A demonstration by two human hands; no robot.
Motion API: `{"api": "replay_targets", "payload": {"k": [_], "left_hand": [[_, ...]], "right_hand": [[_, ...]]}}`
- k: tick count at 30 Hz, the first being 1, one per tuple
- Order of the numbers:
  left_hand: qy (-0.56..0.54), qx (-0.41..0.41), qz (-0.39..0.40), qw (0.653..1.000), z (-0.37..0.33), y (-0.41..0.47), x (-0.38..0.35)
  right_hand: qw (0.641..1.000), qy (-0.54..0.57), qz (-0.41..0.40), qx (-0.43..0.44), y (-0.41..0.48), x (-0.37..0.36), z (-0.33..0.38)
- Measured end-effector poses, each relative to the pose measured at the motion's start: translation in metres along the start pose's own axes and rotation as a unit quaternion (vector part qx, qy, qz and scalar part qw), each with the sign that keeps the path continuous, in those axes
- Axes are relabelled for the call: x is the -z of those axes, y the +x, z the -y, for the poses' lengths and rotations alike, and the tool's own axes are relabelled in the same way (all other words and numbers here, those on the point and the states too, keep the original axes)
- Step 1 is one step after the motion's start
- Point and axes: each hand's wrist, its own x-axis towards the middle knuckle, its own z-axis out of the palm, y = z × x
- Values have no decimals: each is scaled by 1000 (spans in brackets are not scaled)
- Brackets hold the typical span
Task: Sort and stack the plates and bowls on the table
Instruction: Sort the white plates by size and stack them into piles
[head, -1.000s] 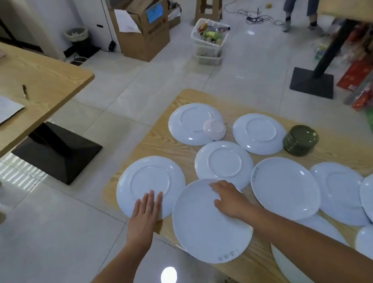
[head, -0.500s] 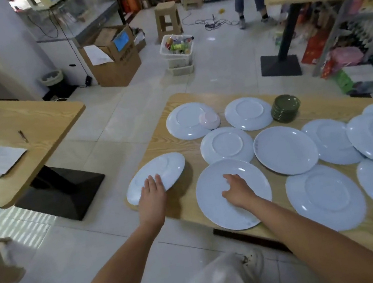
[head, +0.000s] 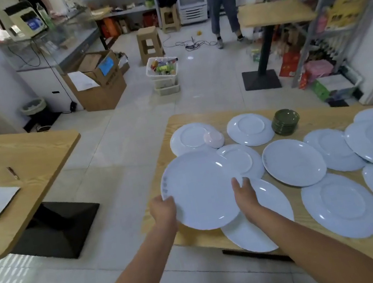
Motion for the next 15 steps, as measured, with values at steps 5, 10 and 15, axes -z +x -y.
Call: {"api": "replay_targets", "payload": {"k": [5, 10, 15], "left_hand": [[84, 43, 219, 971, 28, -6, -29], [277, -30, 338, 899, 44, -5, -53], [432, -99, 354, 823, 52, -1, -68]], "right_hand": [[965, -195, -177, -2, -1, 47, -48], [896, -363, -251, -56, -11, 78, -82], [858, -453, -231, -76, -9, 87, -89]]}}
